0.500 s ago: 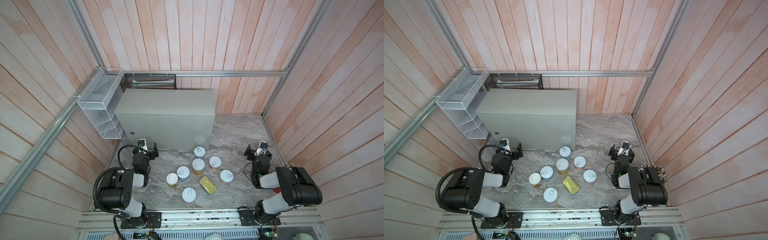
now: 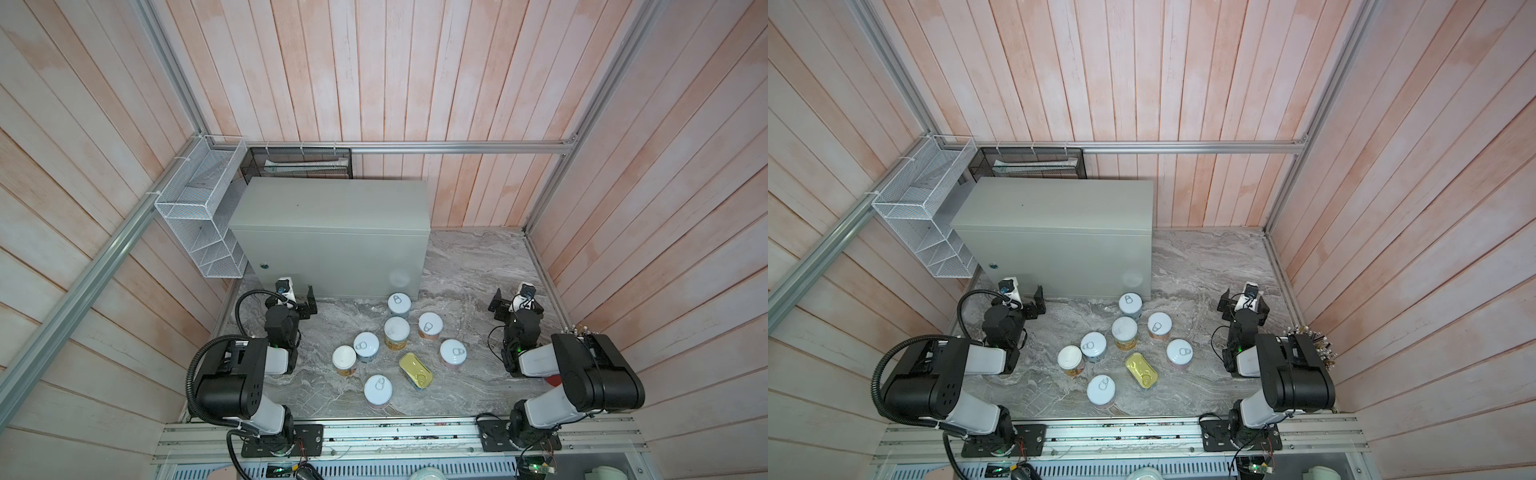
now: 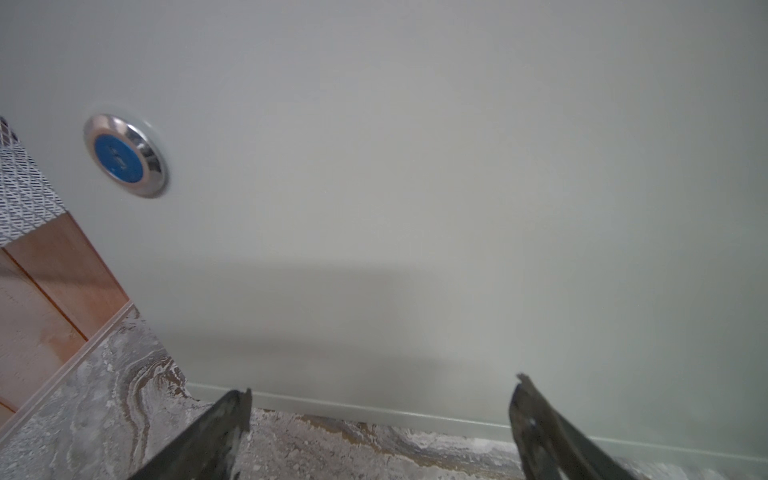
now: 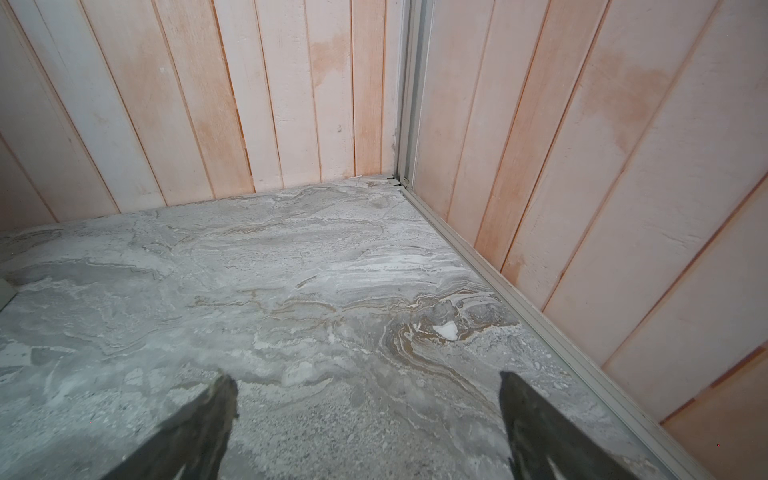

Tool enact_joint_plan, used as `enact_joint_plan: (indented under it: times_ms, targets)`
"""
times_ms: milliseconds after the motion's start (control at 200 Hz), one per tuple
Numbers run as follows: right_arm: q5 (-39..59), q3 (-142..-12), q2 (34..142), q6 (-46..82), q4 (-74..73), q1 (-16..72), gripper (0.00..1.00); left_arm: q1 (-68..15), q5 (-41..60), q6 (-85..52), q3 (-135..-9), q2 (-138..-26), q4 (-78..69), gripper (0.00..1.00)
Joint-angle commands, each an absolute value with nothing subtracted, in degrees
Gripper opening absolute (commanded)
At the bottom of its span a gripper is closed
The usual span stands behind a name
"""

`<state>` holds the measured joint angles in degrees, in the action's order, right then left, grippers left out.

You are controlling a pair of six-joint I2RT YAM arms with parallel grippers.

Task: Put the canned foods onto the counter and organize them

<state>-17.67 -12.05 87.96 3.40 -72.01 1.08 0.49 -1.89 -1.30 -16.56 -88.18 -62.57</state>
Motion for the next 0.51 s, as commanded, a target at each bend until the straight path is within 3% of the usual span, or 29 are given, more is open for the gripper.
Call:
enact_joint_plan:
  times_ms: [0,500]
  targets:
    - [-17.0,-12.8,87.3,3.7,-71.7,0.9,0.98,0.8,-2.0,-1.5,-16.4,-88.5,-63.9,1.0]
    - [-16.7,-13.0,87.4,3.8,-71.5,0.8,0.98,0.8,-2.0,-1.5,-16.5,-88.6,-63.8,1.0]
